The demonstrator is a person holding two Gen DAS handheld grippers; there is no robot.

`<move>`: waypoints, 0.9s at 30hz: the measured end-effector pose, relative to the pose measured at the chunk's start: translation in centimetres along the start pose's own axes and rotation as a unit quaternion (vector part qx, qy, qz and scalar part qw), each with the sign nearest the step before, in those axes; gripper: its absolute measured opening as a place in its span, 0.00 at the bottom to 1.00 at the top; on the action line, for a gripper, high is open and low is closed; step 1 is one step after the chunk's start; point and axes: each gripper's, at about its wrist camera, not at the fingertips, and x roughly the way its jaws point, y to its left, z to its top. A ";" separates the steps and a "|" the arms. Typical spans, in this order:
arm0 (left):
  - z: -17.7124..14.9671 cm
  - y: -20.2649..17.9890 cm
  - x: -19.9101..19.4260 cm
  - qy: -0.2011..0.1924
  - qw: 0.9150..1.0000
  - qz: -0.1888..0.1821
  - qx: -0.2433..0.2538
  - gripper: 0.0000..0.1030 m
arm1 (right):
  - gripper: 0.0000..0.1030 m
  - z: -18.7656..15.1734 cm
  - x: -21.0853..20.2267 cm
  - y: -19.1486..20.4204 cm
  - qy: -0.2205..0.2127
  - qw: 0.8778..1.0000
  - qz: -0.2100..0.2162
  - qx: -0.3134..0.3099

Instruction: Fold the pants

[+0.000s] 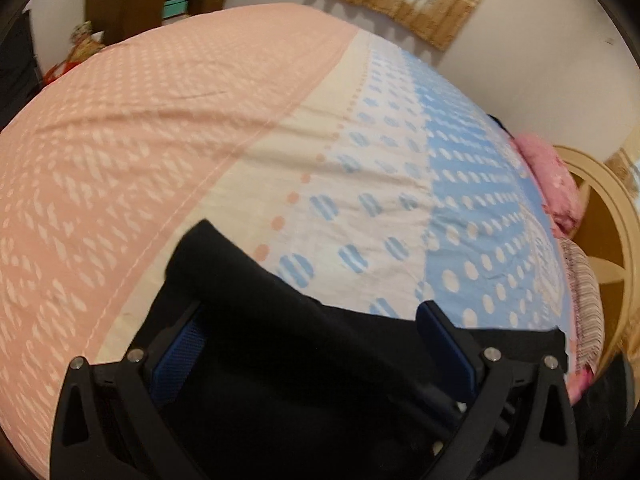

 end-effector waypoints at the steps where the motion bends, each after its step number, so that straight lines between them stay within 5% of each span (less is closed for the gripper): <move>1: -0.3 0.2 0.1 -0.003 1.000 0.000 -0.007 0.83 | 0.05 -0.2 0.0 0.1 0.001 1.000 0.000 -0.001; 2: -0.6 0.6 0.3 -0.003 1.000 -0.012 -0.015 0.73 | 0.05 -0.4 -0.1 0.3 0.002 1.000 0.001 -0.001; 4: -1.2 1.4 1.1 0.014 0.998 -0.055 -0.038 0.30 | 0.06 -0.7 -0.2 -0.2 0.000 1.000 -0.004 0.017; 6: -1.8 2.4 1.6 0.013 0.994 -0.091 -0.067 0.16 | 0.07 -0.8 -1.7 -1.9 -0.014 0.997 0.005 0.077; 10: -2.5 2.7 1.3 -0.009 0.993 -0.096 -0.072 0.11 | 0.11 -2.8 -6.7 -6.7 -0.048 0.977 0.003 0.207; 12: -2.4 2.7 0.9 -0.015 0.992 -0.099 -0.071 0.10 | 0.37 -5.4 -9.8 -10.2 -0.059 0.955 -0.009 0.289; 13: -2.3 2.7 0.3 -0.021 0.992 -0.103 -0.072 0.10 | 0.64 -6.6 -11.1 -11.7 -0.067 0.942 -0.016 0.329; 14: -2.2 2.6 0.1 -0.027 0.992 -0.104 -0.070 0.10 | 0.77 -7.9 -12.4 -13.1 -0.079 0.927 -0.023 0.367; 16: -2.3 2.4 -1.0 -0.043 0.992 -0.104 -0.062 0.10 | 0.77 -10.8 -15.1 -15.8 -0.104 0.892 -0.035 0.439; 18: -2.4 2.2 -1.6 -0.050 0.991 -0.107 -0.060 0.10 | 0.77 -12.2 -16.2 -17.2 -0.104 0.875 -0.052 0.470; 24: -2.6 2.1 -2.2 -0.053 0.990 -0.116 -0.067 0.10 | 0.77 -14.2 -14.4 -18.4 -0.077 0.849 -0.036 0.522; 27: -2.5 2.0 -2.9 -0.058 0.989 -0.117 -0.063 0.10 | 0.72 -14.8 -13.7 -19.0 -0.076 0.841 -0.065 0.531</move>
